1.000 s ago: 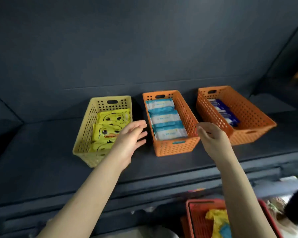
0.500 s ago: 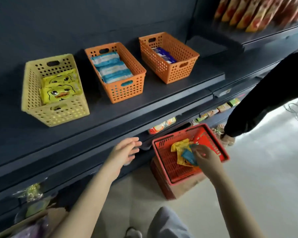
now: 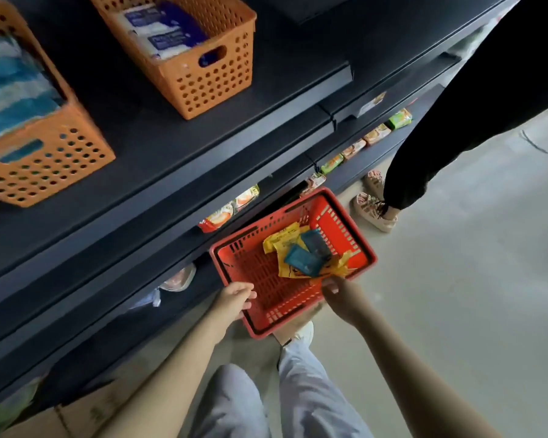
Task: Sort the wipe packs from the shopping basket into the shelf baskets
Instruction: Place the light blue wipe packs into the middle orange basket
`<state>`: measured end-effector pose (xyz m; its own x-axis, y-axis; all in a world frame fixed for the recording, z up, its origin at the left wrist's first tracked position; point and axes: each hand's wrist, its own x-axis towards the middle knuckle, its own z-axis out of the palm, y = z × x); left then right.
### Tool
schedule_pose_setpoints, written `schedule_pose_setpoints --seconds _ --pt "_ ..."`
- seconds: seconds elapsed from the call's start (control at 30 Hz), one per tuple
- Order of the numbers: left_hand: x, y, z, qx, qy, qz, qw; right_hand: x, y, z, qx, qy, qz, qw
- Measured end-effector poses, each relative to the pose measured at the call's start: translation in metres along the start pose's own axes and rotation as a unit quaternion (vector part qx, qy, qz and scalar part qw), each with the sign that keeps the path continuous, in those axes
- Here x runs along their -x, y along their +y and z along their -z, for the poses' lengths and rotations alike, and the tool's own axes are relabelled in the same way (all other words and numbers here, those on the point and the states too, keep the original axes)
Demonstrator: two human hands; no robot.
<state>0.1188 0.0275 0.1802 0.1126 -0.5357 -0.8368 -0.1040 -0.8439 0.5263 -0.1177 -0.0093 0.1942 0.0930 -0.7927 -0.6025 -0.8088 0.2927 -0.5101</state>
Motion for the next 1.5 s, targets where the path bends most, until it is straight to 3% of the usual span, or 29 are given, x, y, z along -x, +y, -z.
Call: schedule_pose_setpoints --seconds 0.17,0.4,0.67,0.97,1.13,1.3,1.4,1.5 --pt "-0.089 0.006 -0.041 -0.035 -0.017 0.037 0.999 -0.098 0.037 0.001 0.024 0.007 -0.028 0.999" --pt "-0.246 -0.026 -0.103 -0.076 -0.011 0.074 0.994 -0.239 0.107 -0.061 0.094 -0.001 -0.030 0.995" --pt "-0.338 -0.046 -0.150 0.011 -0.011 0.082 0.997 -0.335 0.132 -0.087 0.079 0.069 -0.158 0.982" --pt "-0.347 -0.044 -0.147 0.061 0.031 0.062 0.996 -0.339 0.145 -0.103 0.036 0.042 -0.129 0.990" --pt "-0.348 -0.050 -0.113 0.154 0.065 0.065 0.984 -0.338 0.146 -0.104 0.038 0.041 -0.115 0.992" --pt "-0.341 -0.059 -0.092 0.218 0.087 0.108 0.966 -0.337 0.147 -0.108 -0.007 0.057 -0.110 0.992" --pt "-0.332 -0.059 -0.092 0.234 0.095 0.127 0.959 -0.336 0.143 -0.111 0.011 0.024 -0.143 0.989" --pt "-0.320 -0.055 -0.095 0.249 0.079 0.123 0.957 -0.329 0.134 -0.112 -0.069 0.035 -0.148 0.986"
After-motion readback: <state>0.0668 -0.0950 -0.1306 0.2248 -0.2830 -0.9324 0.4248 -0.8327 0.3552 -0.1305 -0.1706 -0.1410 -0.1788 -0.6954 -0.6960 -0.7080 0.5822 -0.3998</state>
